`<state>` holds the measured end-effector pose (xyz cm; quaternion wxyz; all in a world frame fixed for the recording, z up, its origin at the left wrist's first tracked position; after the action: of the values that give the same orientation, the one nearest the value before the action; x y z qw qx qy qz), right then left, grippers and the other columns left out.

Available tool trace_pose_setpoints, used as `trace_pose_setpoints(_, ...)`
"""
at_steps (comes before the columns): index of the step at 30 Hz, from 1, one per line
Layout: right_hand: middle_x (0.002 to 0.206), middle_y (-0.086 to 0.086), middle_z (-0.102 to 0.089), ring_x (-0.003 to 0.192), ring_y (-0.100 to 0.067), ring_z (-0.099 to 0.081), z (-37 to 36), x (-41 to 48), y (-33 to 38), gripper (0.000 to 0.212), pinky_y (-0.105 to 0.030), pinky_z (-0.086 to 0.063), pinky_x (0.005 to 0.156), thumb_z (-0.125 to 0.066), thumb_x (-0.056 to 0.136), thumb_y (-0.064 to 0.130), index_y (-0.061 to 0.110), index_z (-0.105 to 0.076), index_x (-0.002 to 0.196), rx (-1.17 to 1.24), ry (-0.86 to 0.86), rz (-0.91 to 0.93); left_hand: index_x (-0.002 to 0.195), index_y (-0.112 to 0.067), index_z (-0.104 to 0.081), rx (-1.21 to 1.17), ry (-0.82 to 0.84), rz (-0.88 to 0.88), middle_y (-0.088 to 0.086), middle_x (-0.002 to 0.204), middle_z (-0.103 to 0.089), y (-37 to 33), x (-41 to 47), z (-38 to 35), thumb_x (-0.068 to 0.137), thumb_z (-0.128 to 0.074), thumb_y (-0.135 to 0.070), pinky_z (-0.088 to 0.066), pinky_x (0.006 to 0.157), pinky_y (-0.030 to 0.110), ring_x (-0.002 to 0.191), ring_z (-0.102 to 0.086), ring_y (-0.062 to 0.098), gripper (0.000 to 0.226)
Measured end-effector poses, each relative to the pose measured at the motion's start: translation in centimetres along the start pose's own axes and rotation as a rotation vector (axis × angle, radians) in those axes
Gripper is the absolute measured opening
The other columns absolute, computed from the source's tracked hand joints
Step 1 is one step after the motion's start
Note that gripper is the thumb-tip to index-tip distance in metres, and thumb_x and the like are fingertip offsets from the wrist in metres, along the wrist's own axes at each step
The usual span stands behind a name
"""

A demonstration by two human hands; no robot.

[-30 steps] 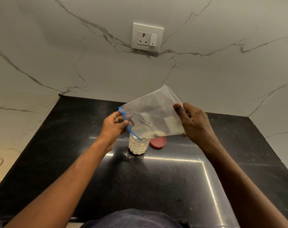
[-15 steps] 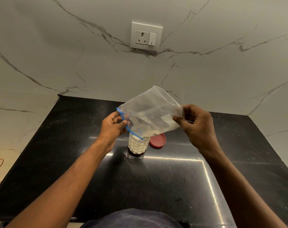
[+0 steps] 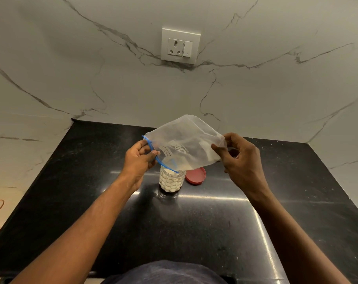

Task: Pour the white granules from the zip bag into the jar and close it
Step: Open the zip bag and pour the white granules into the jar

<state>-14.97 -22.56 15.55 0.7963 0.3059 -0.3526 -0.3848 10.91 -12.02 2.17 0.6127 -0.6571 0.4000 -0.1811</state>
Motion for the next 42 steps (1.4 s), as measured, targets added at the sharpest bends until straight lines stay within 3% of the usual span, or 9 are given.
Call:
trace_pose_setpoints(5,0.103,0.009,-0.071,0.055,-0.015,-0.072,-1.4,-0.2,0.1,0.023,-0.026,-0.060,0.050,-0.059,0.103,0.039,0.026,-0.058,0.122,0.037,0.098,-0.043,0.134,-0.023,-0.064,0.012,-0.026,0.005,0.000,0.122,-0.077,-0.1,-0.2,0.2,0.099,-0.065,0.001,-0.061,0.090,0.038,0.111,-0.073,0.019,0.042)
trace_pose_setpoints(8,0.108,-0.001,-0.071,0.070,-0.017,-0.077,-1.6,-0.1,-0.1,0.029,-0.029,-0.062,0.054,-0.070,0.098,0.026,0.019,-0.059,0.124,0.151,0.126,-0.082,0.129,-0.026,-0.065,0.003,-0.034,0.014,0.000,0.123,-0.077,-0.1,-0.4,0.3,0.099,-0.065,0.001,-0.059,0.096,0.042,0.113,-0.073,0.020,0.041)
trace_pose_setpoints(12,0.119,-0.003,-0.072,0.096,-0.021,-0.077,-1.8,0.2,0.1,0.044,-0.040,-0.066,0.079,-0.079,0.090,0.009,0.014,-0.061,0.129,0.197,0.160,-0.088,0.133,-0.021,-0.063,-0.008,-0.036,0.032,0.002,0.125,-0.076,-0.1,-0.6,0.5,0.099,-0.065,0.001,-0.058,0.097,0.042,0.115,-0.072,0.022,0.041)
trace_pose_setpoints(19,0.102,-0.001,-0.079,0.077,-0.015,-0.079,-0.7,0.4,1.1,0.037,-0.034,-0.066,0.069,-0.074,0.094,0.008,0.010,-0.066,0.130,0.191,0.052,0.021,0.130,-0.023,-0.064,-0.006,-0.022,0.046,-0.001,0.120,-0.076,-0.2,-0.9,0.3,0.099,-0.064,0.001,-0.056,0.084,0.032,0.112,-0.072,0.019,0.039)
trace_pose_setpoints(26,0.083,0.005,-0.076,0.072,-0.014,-0.073,1.0,0.1,1.5,0.021,-0.033,-0.063,0.067,-0.088,0.082,0.027,0.013,-0.075,0.092,0.098,-0.172,0.093,0.134,-0.019,-0.063,0.006,-0.030,0.047,0.002,0.123,-0.075,-0.4,-1.1,0.3,0.099,-0.065,0.002,-0.057,0.092,0.038,0.116,-0.070,0.023,0.040)
trace_pose_setpoints(31,0.090,0.004,-0.077,0.079,-0.013,-0.073,0.9,0.5,0.8,0.017,-0.031,-0.063,0.073,-0.084,0.085,0.021,0.013,-0.076,0.098,0.145,-0.111,0.052,0.136,-0.018,-0.063,0.010,-0.041,0.055,0.004,0.126,-0.075,-0.5,-1.2,0.4,0.099,-0.065,0.001,-0.054,0.102,0.046,0.117,-0.070,0.026,0.042)
trace_pose_setpoints(35,0.099,0.003,-0.077,0.090,-0.011,-0.074,1.3,0.9,0.3,0.021,-0.030,-0.063,0.083,-0.081,0.089,0.013,0.013,-0.075,0.109,0.164,-0.073,0.022,0.135,-0.019,-0.063,0.011,-0.040,0.055,0.003,0.125,-0.075,-0.5,-1.1,0.6,0.099,-0.065,0.001,-0.055,0.099,0.043,0.116,-0.070,0.025,0.040)
trace_pose_setpoints(42,0.090,0.004,-0.078,0.086,-0.014,-0.075,2.1,1.0,-0.1,0.011,-0.033,-0.064,0.082,-0.081,0.087,0.017,0.017,-0.077,0.097,0.244,-0.114,0.001,0.133,-0.020,-0.063,0.010,-0.032,0.038,-0.003,0.117,-0.075,-0.5,-0.8,0.2,0.099,-0.064,0.001,-0.055,0.088,0.034,0.110,-0.070,0.019,0.040)
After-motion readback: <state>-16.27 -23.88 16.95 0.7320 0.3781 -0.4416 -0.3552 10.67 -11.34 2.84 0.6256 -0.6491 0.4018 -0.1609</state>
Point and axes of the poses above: each hand's wrist, its own x-axis towards the middle knuckle, its own z-axis out of the back of the hand, y = z × x, the point moved 9 cm from there along x, towards the middle knuckle
